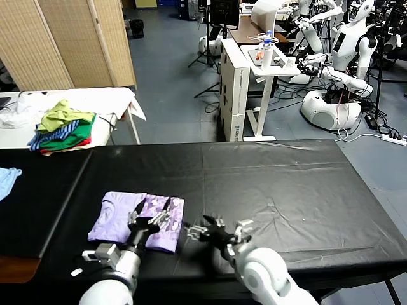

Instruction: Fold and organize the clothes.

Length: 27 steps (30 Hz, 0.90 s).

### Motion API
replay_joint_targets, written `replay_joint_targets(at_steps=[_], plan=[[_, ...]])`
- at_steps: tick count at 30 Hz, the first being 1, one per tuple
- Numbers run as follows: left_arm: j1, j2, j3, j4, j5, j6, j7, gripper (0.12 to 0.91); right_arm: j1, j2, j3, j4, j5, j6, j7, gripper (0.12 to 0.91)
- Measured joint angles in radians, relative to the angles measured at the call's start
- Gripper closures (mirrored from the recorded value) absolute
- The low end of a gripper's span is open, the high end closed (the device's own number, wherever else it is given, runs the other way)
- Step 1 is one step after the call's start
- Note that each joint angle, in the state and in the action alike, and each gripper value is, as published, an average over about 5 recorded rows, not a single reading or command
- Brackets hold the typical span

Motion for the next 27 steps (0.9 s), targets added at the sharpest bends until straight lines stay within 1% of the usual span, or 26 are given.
replay_joint_targets(at_steps=[2,3,6,7,9,15,17,19,25,26,27], plan=[[0.003,0.002,-0.009,-0.002,0.000,0.000,0.000,0.123,0.000,0.002,-0.001,-0.005,0.000,0.000,0.001,0.547],[0.005,0.003,-0.014,-0.003,-0.001,-0.001,0.000,0.123,-0.001,0.003,0.000,-0.006,-0.001,0.000,0.001,0.623],[0.011,0.004,-0.027,-0.003,0.000,-0.003,-0.001,0.123,-0.006,-0.001,0.007,-0.004,-0.010,-0.003,0.000,0.797],[0.013,0.004,-0.030,-0.003,0.000,-0.004,-0.001,0.123,-0.008,-0.004,0.012,-0.001,-0.013,-0.004,-0.001,0.837],[0.016,0.003,-0.035,-0.002,0.002,-0.008,-0.001,0.123,-0.014,-0.012,0.022,0.006,-0.017,-0.005,-0.003,0.882],[0.018,-0.002,-0.041,0.008,0.009,-0.016,-0.001,0.123,-0.038,-0.056,0.065,0.045,-0.029,-0.023,0.004,0.886],[0.018,-0.002,-0.042,0.012,0.011,-0.019,-0.001,0.123,-0.050,-0.079,0.086,0.064,-0.046,-0.028,-0.002,0.886],[0.018,-0.002,-0.044,0.017,0.013,-0.023,-0.001,0.123,-0.060,-0.104,0.110,0.082,-0.070,-0.036,-0.018,0.886],[0.017,0.003,-0.047,0.035,0.022,-0.042,-0.002,0.123,-0.074,-0.173,0.190,0.099,-0.161,-0.057,-0.089,0.886],[0.018,0.003,-0.047,0.038,0.023,-0.048,-0.002,0.123,-0.078,-0.182,0.201,0.103,-0.173,-0.058,-0.096,0.882],[0.018,0.003,-0.048,0.041,0.024,-0.053,-0.003,0.123,-0.081,-0.190,0.210,0.107,-0.183,-0.058,-0.101,0.862]])
